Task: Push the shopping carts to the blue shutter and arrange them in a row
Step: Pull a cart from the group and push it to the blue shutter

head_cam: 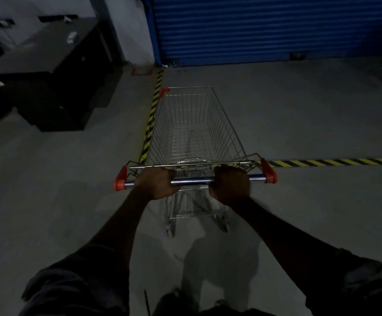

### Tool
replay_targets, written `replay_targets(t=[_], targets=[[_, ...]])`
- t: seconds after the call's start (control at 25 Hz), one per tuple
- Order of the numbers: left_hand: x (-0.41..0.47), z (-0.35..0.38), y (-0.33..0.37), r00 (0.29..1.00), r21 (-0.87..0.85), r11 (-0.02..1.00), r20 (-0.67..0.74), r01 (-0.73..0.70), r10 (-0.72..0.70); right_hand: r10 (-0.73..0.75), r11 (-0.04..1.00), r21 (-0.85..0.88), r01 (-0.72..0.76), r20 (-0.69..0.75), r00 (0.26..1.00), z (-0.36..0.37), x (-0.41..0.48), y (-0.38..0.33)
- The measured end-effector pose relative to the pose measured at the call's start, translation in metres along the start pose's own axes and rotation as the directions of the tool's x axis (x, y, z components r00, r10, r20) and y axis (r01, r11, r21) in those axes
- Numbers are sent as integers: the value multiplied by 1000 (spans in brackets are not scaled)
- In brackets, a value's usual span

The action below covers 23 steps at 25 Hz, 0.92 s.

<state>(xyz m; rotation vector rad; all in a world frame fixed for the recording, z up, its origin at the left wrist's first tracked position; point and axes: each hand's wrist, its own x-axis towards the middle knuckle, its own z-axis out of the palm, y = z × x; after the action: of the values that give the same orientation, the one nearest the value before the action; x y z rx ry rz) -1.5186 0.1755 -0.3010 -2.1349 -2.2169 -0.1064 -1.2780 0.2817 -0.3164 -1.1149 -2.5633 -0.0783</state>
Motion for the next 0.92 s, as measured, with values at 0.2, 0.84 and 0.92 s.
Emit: replay_targets(t=[0.2,0.84,0.92], targets=[[78,12,-100,999,14,999,-21,-43,43,51,999,2,-51,-60,997,43,101,-26],[324,29,-332,980,46,980,-42,-191,193,-25,995,96,27,-26,999,146,393,-40],[360,32,-355,988,71,985,-15,-155,156,-52,996,77,55,-38,998,163,432,-30]])
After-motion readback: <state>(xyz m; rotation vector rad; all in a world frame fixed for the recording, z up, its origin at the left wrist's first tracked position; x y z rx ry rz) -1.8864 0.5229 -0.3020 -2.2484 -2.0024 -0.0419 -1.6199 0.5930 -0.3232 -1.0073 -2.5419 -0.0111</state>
